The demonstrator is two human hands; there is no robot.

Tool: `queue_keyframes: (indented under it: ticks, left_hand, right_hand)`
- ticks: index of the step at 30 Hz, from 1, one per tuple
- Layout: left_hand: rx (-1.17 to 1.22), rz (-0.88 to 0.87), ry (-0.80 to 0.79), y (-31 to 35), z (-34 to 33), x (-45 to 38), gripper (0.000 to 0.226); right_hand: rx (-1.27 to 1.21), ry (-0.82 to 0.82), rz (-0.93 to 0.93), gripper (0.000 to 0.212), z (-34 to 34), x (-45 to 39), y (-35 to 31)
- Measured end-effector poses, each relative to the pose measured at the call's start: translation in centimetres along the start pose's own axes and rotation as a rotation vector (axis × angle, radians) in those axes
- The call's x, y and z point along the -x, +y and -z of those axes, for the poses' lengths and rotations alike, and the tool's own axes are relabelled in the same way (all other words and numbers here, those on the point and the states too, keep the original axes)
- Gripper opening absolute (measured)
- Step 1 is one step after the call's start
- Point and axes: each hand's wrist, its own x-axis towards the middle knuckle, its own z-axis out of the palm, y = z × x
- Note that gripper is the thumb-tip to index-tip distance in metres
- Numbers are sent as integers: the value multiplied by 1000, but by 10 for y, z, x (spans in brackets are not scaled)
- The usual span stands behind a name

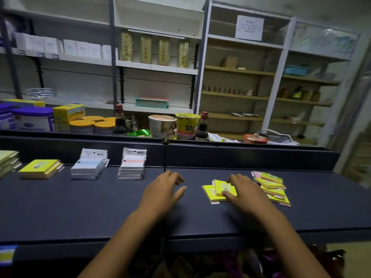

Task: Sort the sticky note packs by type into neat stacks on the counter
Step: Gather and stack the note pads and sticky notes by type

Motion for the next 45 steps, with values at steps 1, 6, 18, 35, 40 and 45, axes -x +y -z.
queue_keyframes:
  ticks: [1,6,18,35,40,45]
  left_hand:
    - [6,2,-2,5,-4,-2,24]
    - [37,42,8,28,-30,-18,23]
    - [80,256,119,41,-110,-52,13]
    - [114,215,95,25,-112,-53,10]
    - [140,211,-5,23,-114,-53,30]
    - [63,208,-183,26,-113,-54,72]
  right_hand:
    - [6,-4,-2,40,2,0,8]
    - [-15,-39,33,47,0,-13,43]
    - [-122,-258,211,81,-23,-67,98]
    - [-1009,-101,122,47,-42,-97,116]
    - [-1252,60,57,37,-56,-106,116]
    - [-1351,153,55,37,-64,-107,115]
